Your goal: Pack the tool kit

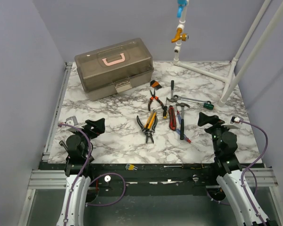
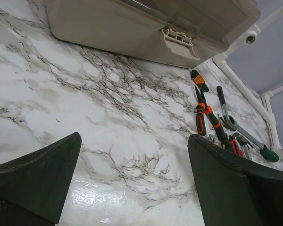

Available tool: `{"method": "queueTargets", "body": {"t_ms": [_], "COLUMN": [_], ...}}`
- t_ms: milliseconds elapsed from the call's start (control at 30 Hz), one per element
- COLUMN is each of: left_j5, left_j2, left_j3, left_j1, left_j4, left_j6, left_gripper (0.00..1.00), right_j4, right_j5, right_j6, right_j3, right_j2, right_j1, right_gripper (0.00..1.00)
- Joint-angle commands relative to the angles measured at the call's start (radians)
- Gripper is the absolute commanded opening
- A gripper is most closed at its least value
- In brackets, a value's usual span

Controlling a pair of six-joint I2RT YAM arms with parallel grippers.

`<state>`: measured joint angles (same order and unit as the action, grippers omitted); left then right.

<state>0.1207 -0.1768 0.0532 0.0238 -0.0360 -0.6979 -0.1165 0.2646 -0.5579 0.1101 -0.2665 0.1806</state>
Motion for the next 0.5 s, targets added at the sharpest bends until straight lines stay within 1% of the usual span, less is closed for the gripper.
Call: {"method": "queueTargets", "body": {"t_ms": [0,233,300,367,467], "left_j5": [0.025,0.081,0.116,0.109,0.080], "left_j2": [0.015,-0.015,-0.032,-0.059,-0.104], "left_j3": [0.010,0.009,0.003,0.018,0.083], "left_j1": [0.002,0.002,0.002,-0.002,-0.022], "left_j4": [-0.009,-0.040,-0.092,-0.096,-0.090], "left_j6": [0.027,0.053,0.064,0.018,-0.067], "left_gripper": [0.99,0.99,0.99,0.99,0.98], "right_j4": [0.020,0.021,0.019,0.017,0.016], "right_j5": [0.026,0.024,0.024,0.022,0.022], "right_j6": [-0.005,-0.007,-0.007,-0.007,-0.008], "right_j3": [-0.002,0.001,0.001,0.000,0.002], "right_j2": [0.011,0.000,-0.003,-0.008,-0.014], "right_j1": [0.003,0.003,0.003,0.003,0.003], "right_gripper": [1.00,1.00,1.00,1.00,1.00]}}
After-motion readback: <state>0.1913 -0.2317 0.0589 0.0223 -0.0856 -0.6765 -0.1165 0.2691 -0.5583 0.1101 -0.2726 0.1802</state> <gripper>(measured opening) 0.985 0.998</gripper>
